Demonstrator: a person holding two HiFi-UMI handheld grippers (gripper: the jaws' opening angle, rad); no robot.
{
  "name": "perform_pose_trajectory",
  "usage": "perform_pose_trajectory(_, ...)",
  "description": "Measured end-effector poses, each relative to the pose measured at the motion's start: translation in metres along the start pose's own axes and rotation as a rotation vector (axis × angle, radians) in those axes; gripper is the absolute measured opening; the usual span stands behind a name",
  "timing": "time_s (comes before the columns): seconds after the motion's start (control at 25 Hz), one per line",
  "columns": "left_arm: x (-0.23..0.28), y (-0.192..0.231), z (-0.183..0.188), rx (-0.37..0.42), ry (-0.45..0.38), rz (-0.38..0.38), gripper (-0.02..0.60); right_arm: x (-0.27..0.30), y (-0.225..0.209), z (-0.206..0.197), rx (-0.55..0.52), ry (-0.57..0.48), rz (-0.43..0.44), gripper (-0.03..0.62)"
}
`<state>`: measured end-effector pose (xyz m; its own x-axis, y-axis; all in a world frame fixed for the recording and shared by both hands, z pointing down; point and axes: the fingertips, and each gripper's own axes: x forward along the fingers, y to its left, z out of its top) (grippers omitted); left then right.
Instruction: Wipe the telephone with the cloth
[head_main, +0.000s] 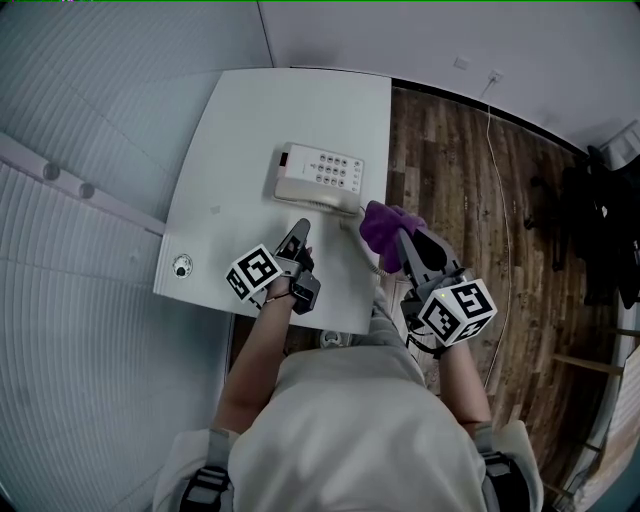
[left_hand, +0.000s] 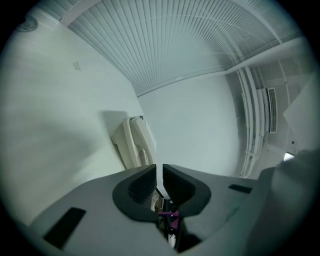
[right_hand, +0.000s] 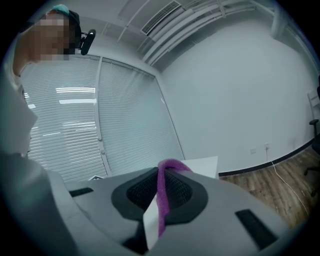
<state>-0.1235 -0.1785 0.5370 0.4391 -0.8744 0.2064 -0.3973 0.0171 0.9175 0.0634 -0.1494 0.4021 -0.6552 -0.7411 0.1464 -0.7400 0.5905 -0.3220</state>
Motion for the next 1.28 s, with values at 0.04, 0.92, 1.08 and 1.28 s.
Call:
perform_pose_trajectory(0.04, -0.004, 0.000, -0.001, 0.014, 0.007, 0.009, 0.052, -0.001, 0.004, -0.002, -0.005, 0.002, 0.000, 0.043)
perform_pose_trajectory(0.92, -0.082, -0.030, -0.039, 0.407, 0.200, 0.128, 0.021, -0.023, 0.055, -0.040, -0.081, 0.058, -0.004, 0.043)
perform_pose_trajectory(1.08, -0.098, -0.033, -0.044, 0.399, 0.198, 0.106, 0.021, -0.029, 0.059, -0.044, -0.080, 0.053, -0.009, 0.043)
perform_pose_trajectory(1.28, -0.116, -0.030, -0.051, 0.430, 0.206, 0.119, 0.021, -0.033, 0.067, -0.051, -0.061, 0.053, 0.000, 0.043)
